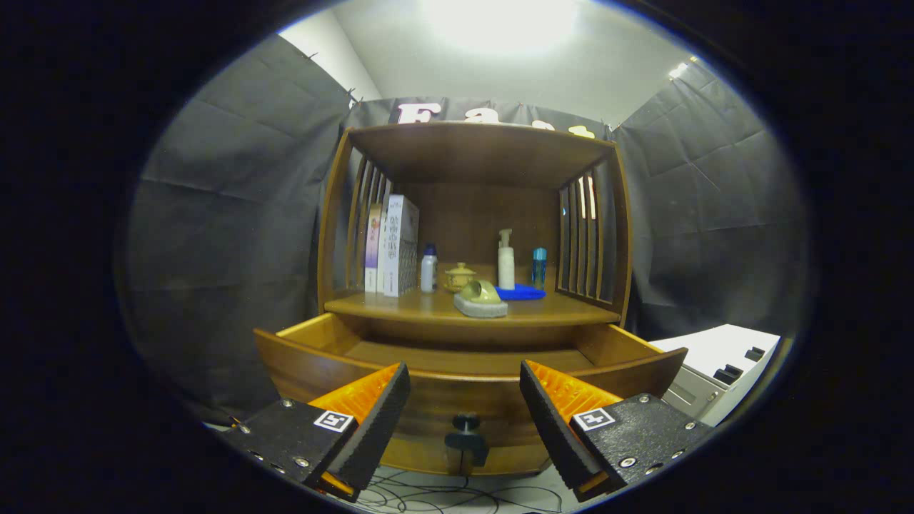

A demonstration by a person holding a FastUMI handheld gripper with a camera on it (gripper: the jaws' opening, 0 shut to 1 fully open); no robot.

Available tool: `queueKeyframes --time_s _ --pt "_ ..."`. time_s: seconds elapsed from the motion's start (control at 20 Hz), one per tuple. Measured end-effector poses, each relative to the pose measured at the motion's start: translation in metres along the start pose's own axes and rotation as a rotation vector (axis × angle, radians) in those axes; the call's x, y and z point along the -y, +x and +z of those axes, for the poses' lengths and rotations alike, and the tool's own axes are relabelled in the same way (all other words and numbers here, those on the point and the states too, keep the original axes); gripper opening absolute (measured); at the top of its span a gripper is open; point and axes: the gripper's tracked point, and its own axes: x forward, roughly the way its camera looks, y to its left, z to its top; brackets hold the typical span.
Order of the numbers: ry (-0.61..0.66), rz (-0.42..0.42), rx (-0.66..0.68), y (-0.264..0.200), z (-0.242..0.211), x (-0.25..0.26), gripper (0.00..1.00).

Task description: Pull open the drawer, take out the items inside it, and place them on the countertop above the cabinet.

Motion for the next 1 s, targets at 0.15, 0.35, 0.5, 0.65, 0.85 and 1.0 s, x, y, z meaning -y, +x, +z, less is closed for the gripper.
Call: queueKeyframes --time_s 0.15,0.35,0.5,0.65,0.85,1.0 --pt "-0.025 0.0 -0.069 0.005 -0.026 -0.001 0.96" --pt "-0.029 0.002 -0.101 0.019 -0.037 -0.003 0.96" --pt "-0.01 0.01 -0.103 0.029 -0.04 -0.006 0.96" --pt "-0.008 0.02 -0.095 0.039 -0.037 -0.009 0.96" --pt "-0.006 -0.014 -0.089 0.04 -0.037 -0.005 0.95" --pt "0.002 -0.027 -0.082 0.045 -0.035 -0.003 0.94"
